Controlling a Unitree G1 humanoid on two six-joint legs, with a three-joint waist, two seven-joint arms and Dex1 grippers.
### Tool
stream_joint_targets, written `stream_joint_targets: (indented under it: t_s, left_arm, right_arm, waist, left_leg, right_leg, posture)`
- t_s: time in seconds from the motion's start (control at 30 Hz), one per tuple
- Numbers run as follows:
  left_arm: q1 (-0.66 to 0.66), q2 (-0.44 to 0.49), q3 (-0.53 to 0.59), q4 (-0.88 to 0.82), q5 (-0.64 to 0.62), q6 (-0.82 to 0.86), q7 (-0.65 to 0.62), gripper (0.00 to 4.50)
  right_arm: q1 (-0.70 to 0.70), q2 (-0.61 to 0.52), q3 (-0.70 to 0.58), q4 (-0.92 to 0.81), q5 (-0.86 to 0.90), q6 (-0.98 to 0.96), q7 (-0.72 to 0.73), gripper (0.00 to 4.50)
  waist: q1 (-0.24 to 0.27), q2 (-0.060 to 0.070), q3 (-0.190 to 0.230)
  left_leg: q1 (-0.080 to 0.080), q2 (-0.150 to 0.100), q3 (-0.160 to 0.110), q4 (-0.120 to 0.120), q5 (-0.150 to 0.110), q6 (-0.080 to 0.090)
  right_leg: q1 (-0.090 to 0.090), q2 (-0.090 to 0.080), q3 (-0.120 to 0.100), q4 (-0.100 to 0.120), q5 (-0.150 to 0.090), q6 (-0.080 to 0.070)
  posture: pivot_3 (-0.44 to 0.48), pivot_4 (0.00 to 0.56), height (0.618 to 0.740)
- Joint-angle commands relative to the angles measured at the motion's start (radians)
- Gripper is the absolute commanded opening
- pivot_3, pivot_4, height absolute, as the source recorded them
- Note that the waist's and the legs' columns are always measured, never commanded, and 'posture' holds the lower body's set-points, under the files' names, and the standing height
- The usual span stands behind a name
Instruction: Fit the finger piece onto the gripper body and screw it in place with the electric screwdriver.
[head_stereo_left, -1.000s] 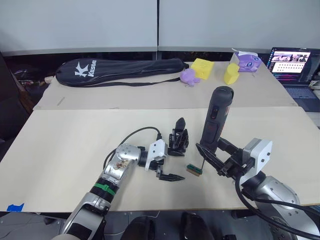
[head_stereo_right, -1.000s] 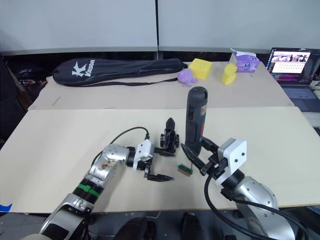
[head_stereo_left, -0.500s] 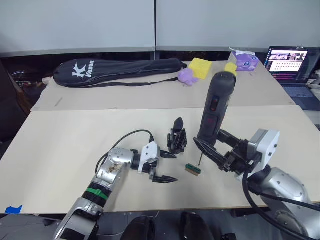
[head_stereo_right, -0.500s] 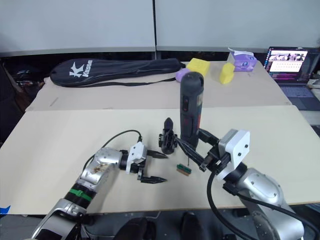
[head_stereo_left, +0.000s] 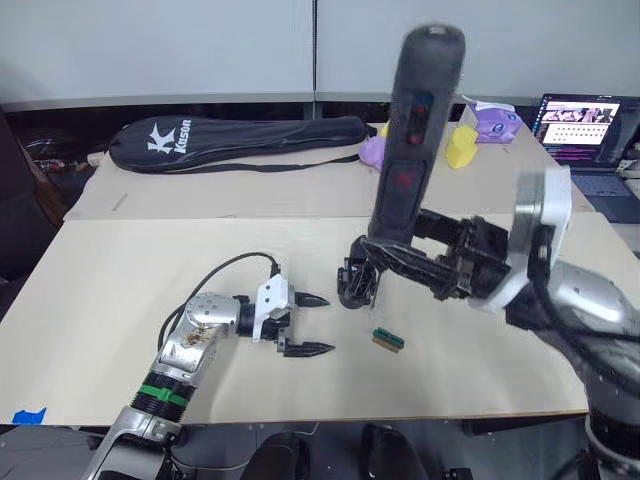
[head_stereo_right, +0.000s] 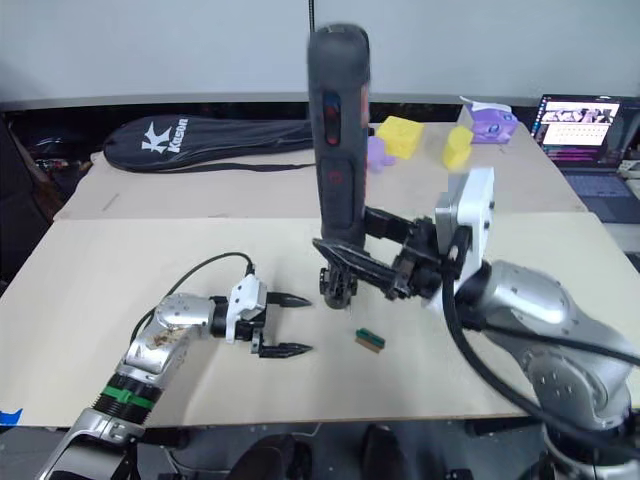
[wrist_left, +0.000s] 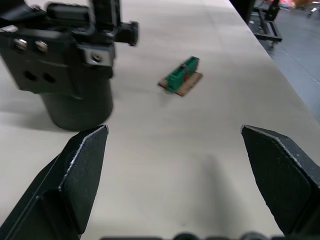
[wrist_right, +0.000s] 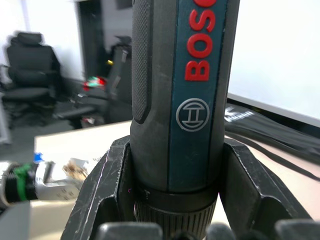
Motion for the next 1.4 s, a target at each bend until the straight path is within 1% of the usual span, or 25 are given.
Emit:
stream_joint_targets:
  t_s: [0.03,0.17,0.23,0.27,0.33,0.4,0.53,0.7,0.93,1.4]
  left_arm:
    - [-0.052,0.002,0.02,-0.01,-0.013,0.008,0.012,4.5]
    - [-0.087,-0.003,0.02,0.04,0.001,-0.014,0.014,4.5]
    - [-0.115,-0.012,0.018,0.086,0.012,-0.033,0.019,4.5]
    - [-0.125,-0.016,0.017,0.102,0.015,-0.041,0.02,4.5]
    - [-0.144,-0.031,0.01,0.143,0.028,-0.067,0.022,4.5]
    - [-0.161,-0.045,0.004,0.177,0.038,-0.088,0.023,4.5]
    - [-0.191,-0.07,0.0,0.237,0.054,-0.125,0.023,4.5]
    - [-0.219,-0.101,-0.01,0.306,0.073,-0.171,0.009,4.5]
    - [-0.238,-0.131,-0.011,0.352,0.089,-0.203,-0.001,4.5]
    - [-0.235,-0.144,-0.01,0.394,0.099,-0.244,-0.002,4.5]
  right_arm:
    - [-0.16,0.035,0.031,0.082,0.076,0.045,-0.008,1.93]
    - [-0.289,0.08,0.06,0.195,0.084,0.089,-0.029,1.93]
    - [-0.359,0.114,0.079,0.263,0.056,0.097,-0.03,1.93]
    - [-0.381,0.125,0.084,0.285,0.044,0.101,-0.028,1.93]
    - [-0.404,0.133,0.108,0.32,-0.023,0.08,0.004,1.93]
    - [-0.406,0.133,0.13,0.34,-0.092,0.05,0.047,1.93]
    - [-0.378,0.138,0.142,0.342,-0.164,0.028,0.103,1.93]
    - [-0.306,0.144,0.156,0.309,-0.254,-0.009,0.155,1.93]
    - [-0.267,0.168,0.146,0.297,-0.306,-0.021,0.184,1.93]
    - [-0.247,0.193,0.145,0.308,-0.384,-0.037,0.217,1.93]
  waist:
    - [-0.001,0.0,0.0]
    - [-0.001,0.0,0.0]
    - [0.0,0.0,0.0]
    - [0.0,0.0,0.0]
    - [0.001,0.0,0.0]
    - [0.001,0.0,0.0]
    - [-0.001,0.0,0.0]
    - [0.0,0.0,0.0]
    - [-0.002,0.0,0.0]
    - [-0.001,0.0,0.0]
  left_leg:
    - [0.0,0.0,0.0,0.0,0.0,0.0]
    - [-0.001,0.0,0.0,-0.001,0.0,-0.001]
    - [-0.001,-0.001,0.0,-0.001,0.001,-0.002]
    - [-0.002,-0.001,0.0,-0.001,0.003,-0.005]
    - [-0.004,-0.001,0.0,0.0,0.004,-0.006]
    - [-0.004,-0.001,0.0,0.0,0.004,-0.006]
    - [-0.006,-0.002,0.0,0.0,0.004,-0.006]
    - [-0.007,-0.003,0.0,0.0,0.003,-0.006]
    - [-0.006,-0.003,0.0,0.0,0.004,-0.006]
    - [-0.007,-0.003,0.0,0.0,0.004,-0.006]
  right_leg:
    - [0.0,0.0,0.0,0.0,0.0,0.0]
    - [-0.001,0.0,0.0,0.001,0.0,0.0]
    - [-0.002,0.0,0.0,0.0,0.0,0.0]
    - [-0.002,-0.001,-0.001,0.0,0.0,0.0]
    - [-0.003,-0.001,-0.001,0.001,0.0,0.0]
    - [-0.003,-0.001,-0.002,0.001,0.0,0.0]
    - [-0.003,-0.001,-0.002,0.001,0.001,0.001]
    - [-0.003,-0.001,-0.003,0.001,0.001,0.001]
    - [-0.003,-0.001,-0.002,0.001,0.001,0.001]
    - [-0.004,-0.001,-0.002,0.002,0.001,0.001]
  posture:
    - [0.0,0.15,0.723]
    - [0.0,0.15,0.723]
    - [0.0,0.15,0.723]
    - [0.0,0.15,0.723]
    - [0.0,0.15,0.723]
    - [0.0,0.15,0.723]
    - [0.0,0.15,0.723]
    - [0.0,0.15,0.723]
    - [0.0,0.15,0.723]
    - [0.0,0.15,0.723]
